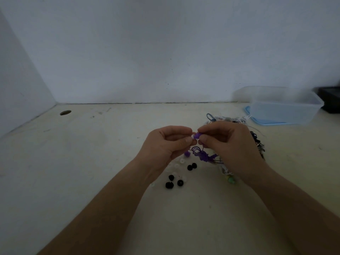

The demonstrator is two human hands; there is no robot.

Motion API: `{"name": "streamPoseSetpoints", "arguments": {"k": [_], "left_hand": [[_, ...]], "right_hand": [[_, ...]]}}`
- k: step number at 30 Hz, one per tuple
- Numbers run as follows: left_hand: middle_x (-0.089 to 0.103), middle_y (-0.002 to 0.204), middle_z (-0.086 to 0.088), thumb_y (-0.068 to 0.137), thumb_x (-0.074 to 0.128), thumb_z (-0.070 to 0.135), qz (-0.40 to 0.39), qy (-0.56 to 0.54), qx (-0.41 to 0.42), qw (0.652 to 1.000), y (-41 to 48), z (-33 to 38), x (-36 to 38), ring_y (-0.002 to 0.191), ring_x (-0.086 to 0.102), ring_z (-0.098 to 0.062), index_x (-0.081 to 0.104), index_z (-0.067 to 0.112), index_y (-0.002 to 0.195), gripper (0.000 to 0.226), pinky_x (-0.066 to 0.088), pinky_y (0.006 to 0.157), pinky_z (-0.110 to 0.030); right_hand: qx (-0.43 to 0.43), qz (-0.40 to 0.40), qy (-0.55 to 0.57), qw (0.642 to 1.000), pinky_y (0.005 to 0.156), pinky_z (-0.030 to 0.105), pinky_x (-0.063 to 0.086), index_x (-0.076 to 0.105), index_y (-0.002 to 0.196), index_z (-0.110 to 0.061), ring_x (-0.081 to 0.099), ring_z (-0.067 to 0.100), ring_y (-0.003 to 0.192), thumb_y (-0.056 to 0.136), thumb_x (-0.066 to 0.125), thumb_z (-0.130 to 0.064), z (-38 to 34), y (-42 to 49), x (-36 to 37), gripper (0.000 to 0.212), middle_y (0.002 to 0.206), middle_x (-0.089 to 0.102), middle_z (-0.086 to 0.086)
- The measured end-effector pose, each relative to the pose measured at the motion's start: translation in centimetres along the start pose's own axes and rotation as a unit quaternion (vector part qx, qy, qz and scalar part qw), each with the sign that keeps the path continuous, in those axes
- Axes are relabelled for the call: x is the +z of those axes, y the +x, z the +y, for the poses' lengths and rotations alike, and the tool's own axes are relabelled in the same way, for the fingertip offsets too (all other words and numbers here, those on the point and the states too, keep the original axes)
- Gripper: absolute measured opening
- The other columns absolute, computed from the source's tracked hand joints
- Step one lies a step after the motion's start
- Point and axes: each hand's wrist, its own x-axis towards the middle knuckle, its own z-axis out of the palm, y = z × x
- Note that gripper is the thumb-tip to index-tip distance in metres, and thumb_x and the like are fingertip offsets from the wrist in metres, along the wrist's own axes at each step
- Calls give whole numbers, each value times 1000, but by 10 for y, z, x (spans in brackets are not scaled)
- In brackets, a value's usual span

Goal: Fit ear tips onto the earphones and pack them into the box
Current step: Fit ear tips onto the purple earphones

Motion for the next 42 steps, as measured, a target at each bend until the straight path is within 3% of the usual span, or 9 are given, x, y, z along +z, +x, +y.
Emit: {"name": "streamPoseSetpoints", "arguments": {"k": [8,21,25,38,42], "left_hand": [[77,97,-13,86,65,-3,-5,24,8,1000,0,1,0,93,74,-26,68,8,106,23,60,82,-30],[76,95,-14,80,74,0,-32,77,44,996,0,4,-3,89,74,-25,68,4,107,28,60,81,-31],[77,94,-13,79,75,-1,-38,73,45,996,-1,6,-3,83,74,-21,68,3,106,29,58,73,-25],[76,89,-14,77,77,1,-21,77,70,994,2,2,-1,84,75,-23,70,7,99,24,58,73,-26],[76,89,-13,66,79,13,-25,71,69,995,2,2,0,85,75,-23,70,8,99,35,58,75,-27]], "right_hand": [[6,-1,-10,1000,78,23,60,75,95,-24,73,7,78,88,71,-6,-1,1,0,21,82,76,-11],[25,-45,64,997,78,25,60,76,96,-18,75,16,82,88,68,1,-4,1,-5,22,87,77,-1],[22,-56,82,995,74,21,58,75,94,-20,75,16,80,87,68,3,-7,1,-7,25,85,78,-2],[10,-39,76,996,73,19,58,74,91,-19,75,14,78,85,71,2,-7,1,-5,22,84,77,-4],[18,-36,79,996,73,21,58,74,95,-16,75,14,78,87,69,2,-6,1,-5,20,84,77,-3]]}}
